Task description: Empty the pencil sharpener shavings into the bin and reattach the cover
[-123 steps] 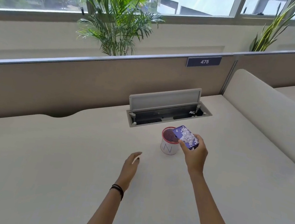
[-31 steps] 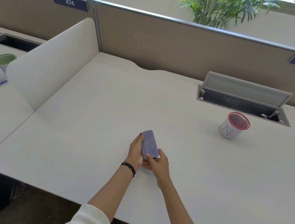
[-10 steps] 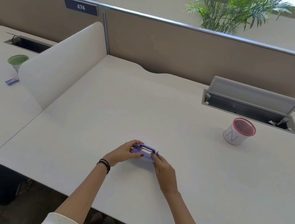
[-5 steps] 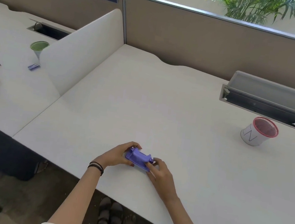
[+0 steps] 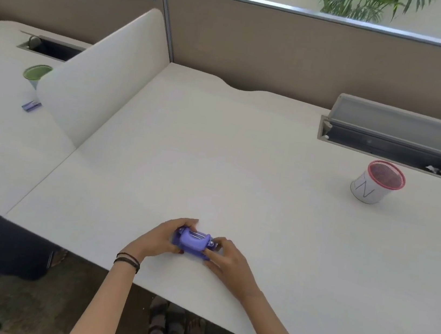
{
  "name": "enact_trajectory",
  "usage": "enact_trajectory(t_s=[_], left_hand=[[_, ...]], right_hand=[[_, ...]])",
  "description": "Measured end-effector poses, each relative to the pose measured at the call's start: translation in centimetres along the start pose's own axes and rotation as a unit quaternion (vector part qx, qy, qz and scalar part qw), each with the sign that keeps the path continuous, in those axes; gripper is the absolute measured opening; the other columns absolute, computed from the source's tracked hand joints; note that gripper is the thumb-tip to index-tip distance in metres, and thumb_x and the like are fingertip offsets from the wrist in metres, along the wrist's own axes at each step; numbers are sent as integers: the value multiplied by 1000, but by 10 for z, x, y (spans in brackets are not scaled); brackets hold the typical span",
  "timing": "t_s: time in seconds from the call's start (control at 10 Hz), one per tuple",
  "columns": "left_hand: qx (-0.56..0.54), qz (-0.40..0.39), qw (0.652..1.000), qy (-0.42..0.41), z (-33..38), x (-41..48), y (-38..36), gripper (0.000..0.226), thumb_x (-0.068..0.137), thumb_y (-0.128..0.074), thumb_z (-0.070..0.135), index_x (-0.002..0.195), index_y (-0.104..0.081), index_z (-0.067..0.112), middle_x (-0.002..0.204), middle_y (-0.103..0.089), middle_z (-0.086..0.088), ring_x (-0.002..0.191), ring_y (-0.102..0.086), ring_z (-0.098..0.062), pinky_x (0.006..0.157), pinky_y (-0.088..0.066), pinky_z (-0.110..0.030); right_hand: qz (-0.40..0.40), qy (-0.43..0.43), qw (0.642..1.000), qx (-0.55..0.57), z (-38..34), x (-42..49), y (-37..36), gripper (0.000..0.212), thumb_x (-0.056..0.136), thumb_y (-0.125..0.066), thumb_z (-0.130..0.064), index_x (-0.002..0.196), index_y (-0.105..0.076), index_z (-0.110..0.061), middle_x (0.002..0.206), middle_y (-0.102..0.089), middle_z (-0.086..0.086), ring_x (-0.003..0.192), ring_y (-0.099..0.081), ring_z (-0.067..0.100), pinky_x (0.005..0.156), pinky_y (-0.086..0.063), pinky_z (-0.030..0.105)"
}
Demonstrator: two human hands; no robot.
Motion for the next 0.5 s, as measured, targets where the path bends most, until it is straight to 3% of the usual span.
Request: enact_trajectory(t_s=[0.1,0.2,0.3,0.4,0.5], left_hand=[[20,-5,1000,7,1,-3,0,69,77,-72,3,115,-36,49,124,-39,31,122,-41,-3,100,-31,-11],[34,-38,999,13,8,-3,3,67,78,-71,2,112,-37,50,126,-40,27,122,-40,-4,99,-30,-12],[64,-97,993,24,18,1,11,66,79,-70,2,131,-42,31,132,-39,18,126,-40,-9,100,-29,-14],[104,-164,980,47,29,7,27,71,77,-71,7,138,-40,26,138,-35,19,131,-35,-9,105,-29,-19],[144,-229,960,70,42,18,41,87,75,-76,20,145,-27,29,150,-31,13,139,-28,-9,112,-27,-25]], right_hand=[[14,0,1000,-8,1,-4,-2,34,83,-67,-21,115,-58,-22,115,-62,10,94,-60,22,68,-55,27],[34,14,999,-11,-2,-5,2,24,87,-59,-22,111,-61,-20,119,-64,8,91,-61,17,70,-53,22],[80,-24,996,32,-5,-4,7,14,89,-49,-21,99,-58,-17,114,-68,4,87,-62,15,69,-52,21],[128,-186,965,131,5,-7,12,27,91,-39,-32,109,-54,-20,110,-65,-5,95,-59,5,79,-49,17],[134,-288,930,185,23,-7,13,30,92,-37,-37,116,-50,-26,107,-59,-11,97,-57,4,83,-45,17]])
Point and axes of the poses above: each hand's wrist, its own x-axis towards the middle knuckle, its own y-axis out of the back of the hand, z = x × y, the point moved 2 cm from there along x, towards the middle knuckle
